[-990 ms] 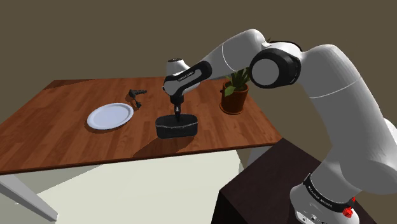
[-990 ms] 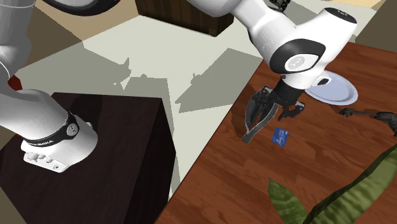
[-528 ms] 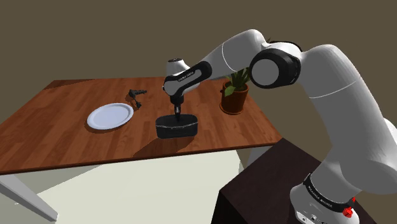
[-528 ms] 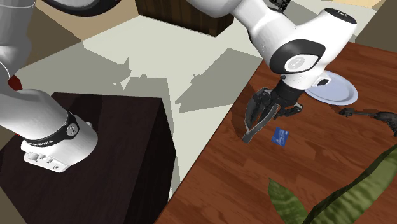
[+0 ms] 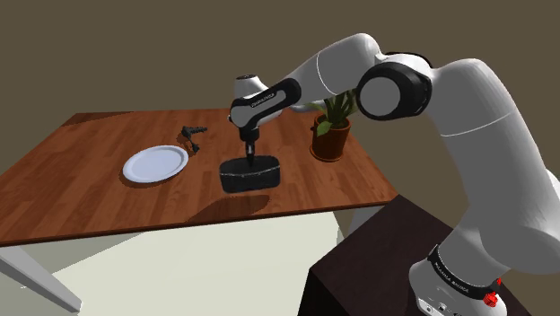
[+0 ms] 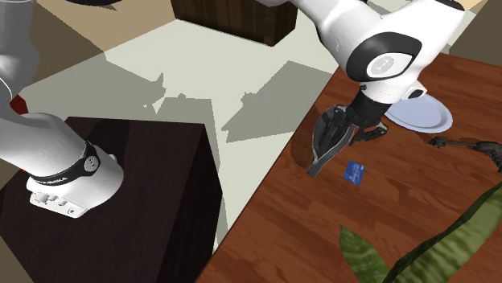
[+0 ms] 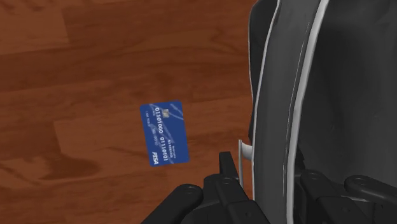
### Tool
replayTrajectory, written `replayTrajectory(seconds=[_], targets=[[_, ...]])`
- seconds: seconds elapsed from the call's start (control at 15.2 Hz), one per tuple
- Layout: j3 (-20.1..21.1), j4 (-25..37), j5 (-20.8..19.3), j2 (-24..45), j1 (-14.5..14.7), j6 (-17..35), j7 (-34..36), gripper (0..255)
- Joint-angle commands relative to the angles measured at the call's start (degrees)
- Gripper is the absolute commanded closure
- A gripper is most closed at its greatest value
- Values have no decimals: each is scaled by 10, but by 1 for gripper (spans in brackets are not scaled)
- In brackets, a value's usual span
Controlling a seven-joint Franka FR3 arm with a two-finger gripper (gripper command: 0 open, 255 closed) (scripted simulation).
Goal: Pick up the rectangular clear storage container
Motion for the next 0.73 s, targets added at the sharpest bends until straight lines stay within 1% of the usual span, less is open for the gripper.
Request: replayTrajectory(seconds=[0.0, 0.53, 0.66], targets=[[0, 2, 0, -8, 0, -10, 0, 255], [1, 9, 1, -42, -1, -50, 0, 255], [1, 10, 1, -42, -1, -51, 1, 255]])
